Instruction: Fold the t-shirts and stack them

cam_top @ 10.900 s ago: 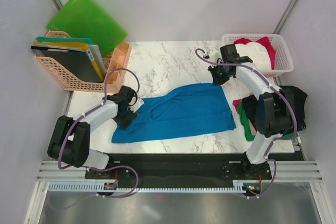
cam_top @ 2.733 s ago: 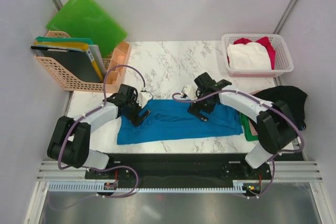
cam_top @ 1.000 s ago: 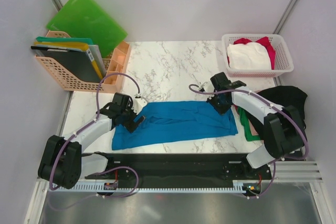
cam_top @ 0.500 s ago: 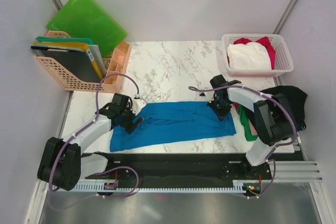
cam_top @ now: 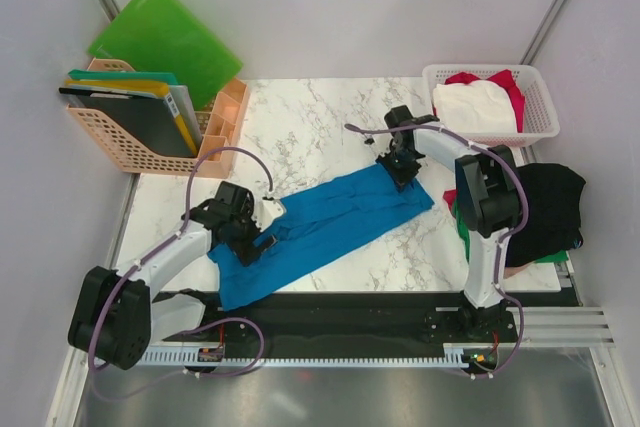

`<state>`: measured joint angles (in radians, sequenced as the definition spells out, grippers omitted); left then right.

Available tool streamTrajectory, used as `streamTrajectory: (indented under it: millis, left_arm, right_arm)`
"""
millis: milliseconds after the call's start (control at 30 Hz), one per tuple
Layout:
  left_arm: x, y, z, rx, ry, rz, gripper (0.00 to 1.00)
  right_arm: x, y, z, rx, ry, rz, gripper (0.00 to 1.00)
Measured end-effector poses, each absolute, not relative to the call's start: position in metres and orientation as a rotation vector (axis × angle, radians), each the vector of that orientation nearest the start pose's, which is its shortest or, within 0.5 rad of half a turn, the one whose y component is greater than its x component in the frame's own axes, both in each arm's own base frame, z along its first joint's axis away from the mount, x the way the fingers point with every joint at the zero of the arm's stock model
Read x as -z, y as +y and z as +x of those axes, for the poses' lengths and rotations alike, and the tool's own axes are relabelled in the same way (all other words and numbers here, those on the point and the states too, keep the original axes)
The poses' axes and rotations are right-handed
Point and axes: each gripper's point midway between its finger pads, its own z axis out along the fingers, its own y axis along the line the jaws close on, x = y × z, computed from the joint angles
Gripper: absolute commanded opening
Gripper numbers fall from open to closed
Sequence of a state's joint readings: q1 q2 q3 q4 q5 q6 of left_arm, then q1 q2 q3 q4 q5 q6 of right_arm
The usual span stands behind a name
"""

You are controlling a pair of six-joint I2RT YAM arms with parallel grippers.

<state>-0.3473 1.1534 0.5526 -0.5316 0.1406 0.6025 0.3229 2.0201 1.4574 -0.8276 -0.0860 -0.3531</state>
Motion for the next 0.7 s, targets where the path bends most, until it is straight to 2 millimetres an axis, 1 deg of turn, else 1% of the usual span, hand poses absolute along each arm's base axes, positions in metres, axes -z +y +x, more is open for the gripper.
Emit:
streamTrajectory:
  millis: [67, 167, 233, 367, 433, 500, 700]
  left_arm:
    - [-0.021, -0.082, 0.207, 0.136, 2.369, 1.302, 1.00]
    - [-0.019, -0.087, 0.208, 0.154, 2.369, 1.324, 1.00]
    - [-0.019, -0.088, 0.209, 0.154, 2.369, 1.327, 1.00]
    - [-0.018, -0.088, 0.210, 0.149, 2.366, 1.331, 1.00]
    - [-0.018, -0.089, 0.213, 0.146, 2.367, 1.331, 1.00]
    - [-0.017, -0.090, 0.219, 0.148, 2.378, 1.333, 1.00]
    - [-0.017, -0.095, 0.254, 0.167, 2.427, 1.273, 1.00]
  right_arm:
    - [-0.019, 0.129, 0.379, -0.133, 2.768, -0.978, 0.00]
    - [-0.020, 0.137, 0.398, -0.139, 2.743, -0.965, 0.00]
    - [-0.020, 0.137, 0.401, -0.138, 2.739, -0.963, 0.00]
    - [-0.019, 0.134, 0.397, -0.127, 2.737, -0.973, 0.00]
    - [-0.018, 0.129, 0.387, -0.116, 2.741, -0.985, 0.00]
    - [-0.018, 0.122, 0.373, -0.106, 2.754, -0.997, 0.00]
    - [-0.017, 0.099, 0.315, -0.097, 2.811, -1.034, 0.00]
